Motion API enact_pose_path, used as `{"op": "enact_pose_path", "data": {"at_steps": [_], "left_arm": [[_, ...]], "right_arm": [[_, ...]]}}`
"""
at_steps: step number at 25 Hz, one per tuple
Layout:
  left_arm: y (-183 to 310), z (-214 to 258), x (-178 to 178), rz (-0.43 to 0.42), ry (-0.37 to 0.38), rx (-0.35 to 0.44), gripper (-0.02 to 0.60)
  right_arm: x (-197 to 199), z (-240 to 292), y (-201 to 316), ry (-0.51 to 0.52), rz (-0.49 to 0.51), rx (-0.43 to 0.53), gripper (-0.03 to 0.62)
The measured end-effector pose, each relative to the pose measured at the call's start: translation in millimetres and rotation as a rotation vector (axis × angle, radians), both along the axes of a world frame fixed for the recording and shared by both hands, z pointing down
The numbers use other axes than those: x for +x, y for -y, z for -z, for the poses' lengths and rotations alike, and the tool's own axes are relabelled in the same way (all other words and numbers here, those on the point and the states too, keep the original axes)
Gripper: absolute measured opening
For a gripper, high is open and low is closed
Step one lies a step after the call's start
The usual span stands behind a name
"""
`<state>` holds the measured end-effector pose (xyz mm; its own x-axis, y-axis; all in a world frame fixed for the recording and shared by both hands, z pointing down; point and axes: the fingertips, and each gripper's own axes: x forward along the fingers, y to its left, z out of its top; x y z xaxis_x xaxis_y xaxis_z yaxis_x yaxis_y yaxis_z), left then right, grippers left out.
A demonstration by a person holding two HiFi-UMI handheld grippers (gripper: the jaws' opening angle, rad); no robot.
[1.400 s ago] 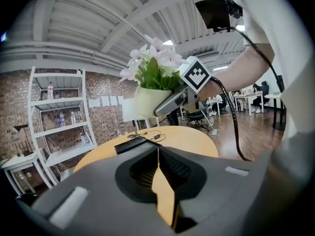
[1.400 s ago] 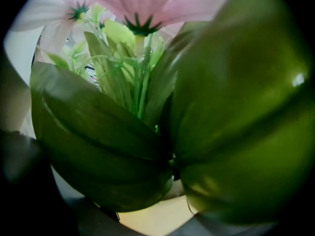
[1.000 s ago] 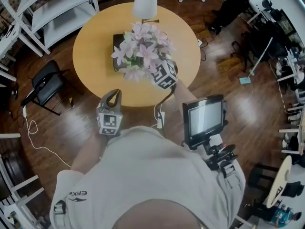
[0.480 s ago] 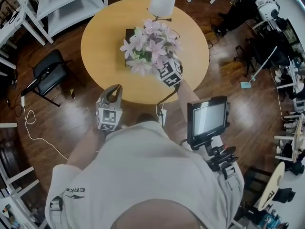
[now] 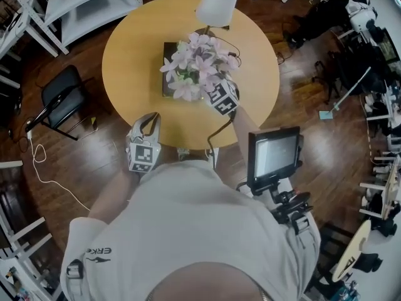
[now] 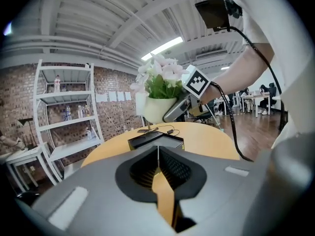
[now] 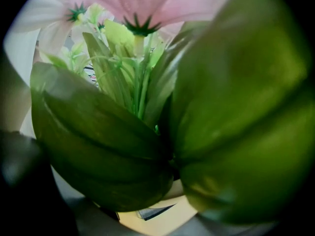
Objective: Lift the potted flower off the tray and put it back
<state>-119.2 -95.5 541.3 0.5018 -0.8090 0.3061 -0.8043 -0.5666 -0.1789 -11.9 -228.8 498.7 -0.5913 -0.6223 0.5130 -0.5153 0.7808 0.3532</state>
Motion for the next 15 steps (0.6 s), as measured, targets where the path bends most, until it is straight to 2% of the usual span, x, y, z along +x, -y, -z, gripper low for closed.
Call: {"op": "enact_pose_path", "data": {"at_steps": [4, 7, 15], "left_arm": [[43, -14, 3, 0.025, 0.009, -0.022, 0.009], [66, -30, 1, 0.046, 0.014, -0.052, 0.009], [49, -32, 0, 0.076, 0.003, -0.087, 0.009]], "right_arm": [[10, -44, 44, 0.005, 0.01, -0.085, 0.577], [16, -76, 66, -0.038, -0.002, -0.142, 0.577], [2, -107, 49, -0.073, 0.017, -0.261, 0.577]]}}
